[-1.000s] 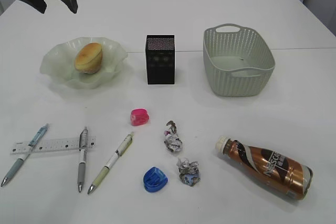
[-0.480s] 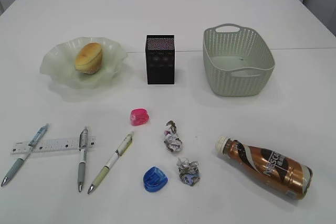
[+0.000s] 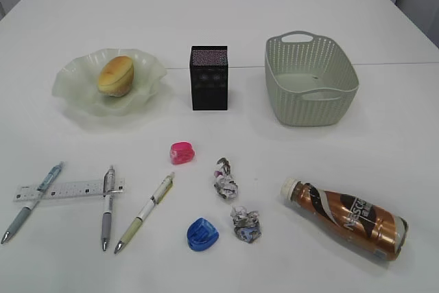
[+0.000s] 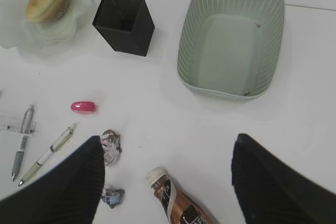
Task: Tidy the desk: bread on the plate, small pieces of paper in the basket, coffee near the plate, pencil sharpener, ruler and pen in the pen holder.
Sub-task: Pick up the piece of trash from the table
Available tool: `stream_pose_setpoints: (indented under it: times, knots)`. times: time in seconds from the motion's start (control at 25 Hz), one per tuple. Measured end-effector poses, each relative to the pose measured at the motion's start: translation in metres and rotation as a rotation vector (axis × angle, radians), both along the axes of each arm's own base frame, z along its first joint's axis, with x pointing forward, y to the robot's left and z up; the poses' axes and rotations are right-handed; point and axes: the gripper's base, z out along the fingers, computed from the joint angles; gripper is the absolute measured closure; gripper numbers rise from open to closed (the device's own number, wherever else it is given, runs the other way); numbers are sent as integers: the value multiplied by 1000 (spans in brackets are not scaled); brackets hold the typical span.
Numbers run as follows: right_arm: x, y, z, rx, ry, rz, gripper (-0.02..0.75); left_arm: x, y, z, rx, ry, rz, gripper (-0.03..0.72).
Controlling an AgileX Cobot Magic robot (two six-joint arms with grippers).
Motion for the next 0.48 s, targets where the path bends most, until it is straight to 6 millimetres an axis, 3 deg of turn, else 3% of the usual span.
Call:
stream_pose_setpoints:
  times: [0.12,0.32,0.48]
  knots:
    - [-3,14,-12,-13,42,44,158,-31,6,-6,12,-13,7,310]
    - [-9,36,-31,-54,98,118,158,-91,16,-3,-17,-297,-5,318]
    - [-8,40,-35,-60,107,129,158,-126,21,-37,-27,-463,-24,321]
